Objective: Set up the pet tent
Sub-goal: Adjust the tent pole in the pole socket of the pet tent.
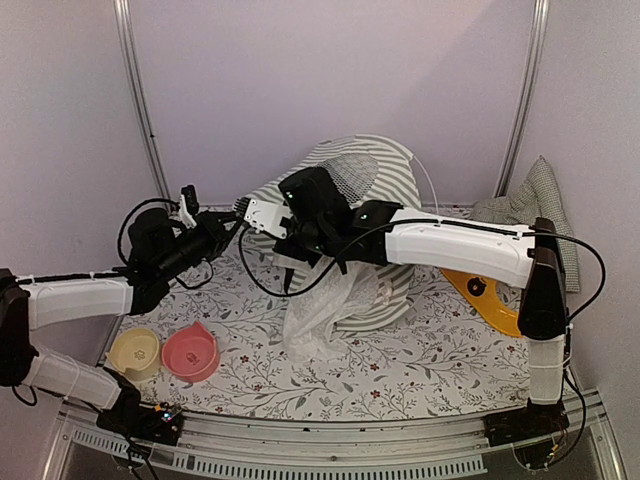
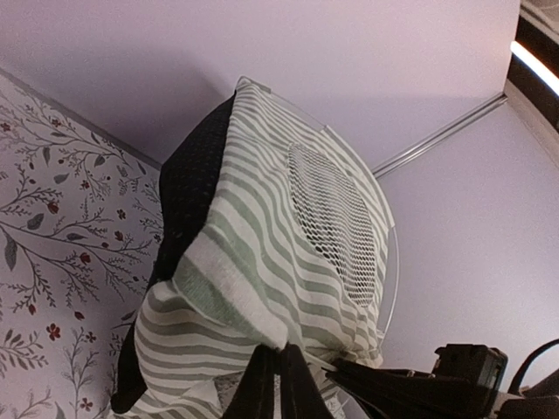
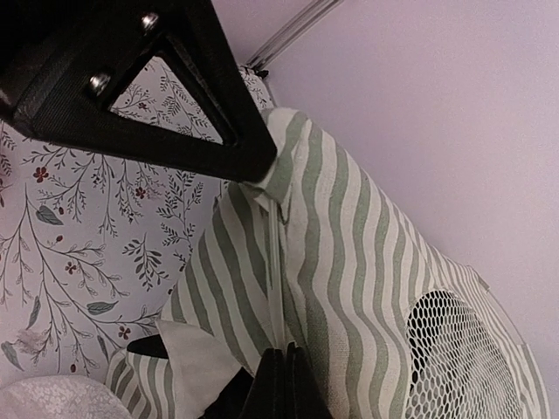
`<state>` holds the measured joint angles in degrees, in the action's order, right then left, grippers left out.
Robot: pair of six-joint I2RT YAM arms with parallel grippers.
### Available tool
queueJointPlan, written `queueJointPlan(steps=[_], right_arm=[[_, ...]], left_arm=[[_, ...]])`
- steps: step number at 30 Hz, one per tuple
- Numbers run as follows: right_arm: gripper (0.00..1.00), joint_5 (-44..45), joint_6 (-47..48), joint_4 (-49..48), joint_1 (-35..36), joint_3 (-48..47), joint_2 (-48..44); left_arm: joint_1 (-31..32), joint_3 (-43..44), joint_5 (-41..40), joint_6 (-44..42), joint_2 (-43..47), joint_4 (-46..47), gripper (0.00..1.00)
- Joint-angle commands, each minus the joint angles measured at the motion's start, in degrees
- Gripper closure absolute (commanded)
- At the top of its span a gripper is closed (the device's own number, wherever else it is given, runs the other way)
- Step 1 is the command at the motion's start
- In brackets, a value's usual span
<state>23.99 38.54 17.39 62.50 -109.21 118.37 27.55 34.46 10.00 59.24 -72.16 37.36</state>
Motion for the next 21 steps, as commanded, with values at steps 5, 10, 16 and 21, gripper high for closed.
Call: queueJointPlan(steps=[5,10,16,21], right_arm=[[1.0,2.5,-1.3,0.5,-1.0,-1.2,2.3],[1.0,1.1,-2.4,1.0,-0.9,-3.8,3.5],[1.0,-0.7,-2.5,0.7,0.1,-5.9,4.1],[1.0,-1.8,-3.1,0.7,0.2,-5.8,4.2]], left_arm=[[3.1,2.8,0.6,-1.1,-0.1,0.4,1.0],[7.3,1.9,1.0,-0.1,-2.1,3.1,1.0],[8.3,0.5,0.2,1.9,-5.9,8.5,1.0],[6.5,3.3,3.2,2.6,-9.7,12.7,1.0]])
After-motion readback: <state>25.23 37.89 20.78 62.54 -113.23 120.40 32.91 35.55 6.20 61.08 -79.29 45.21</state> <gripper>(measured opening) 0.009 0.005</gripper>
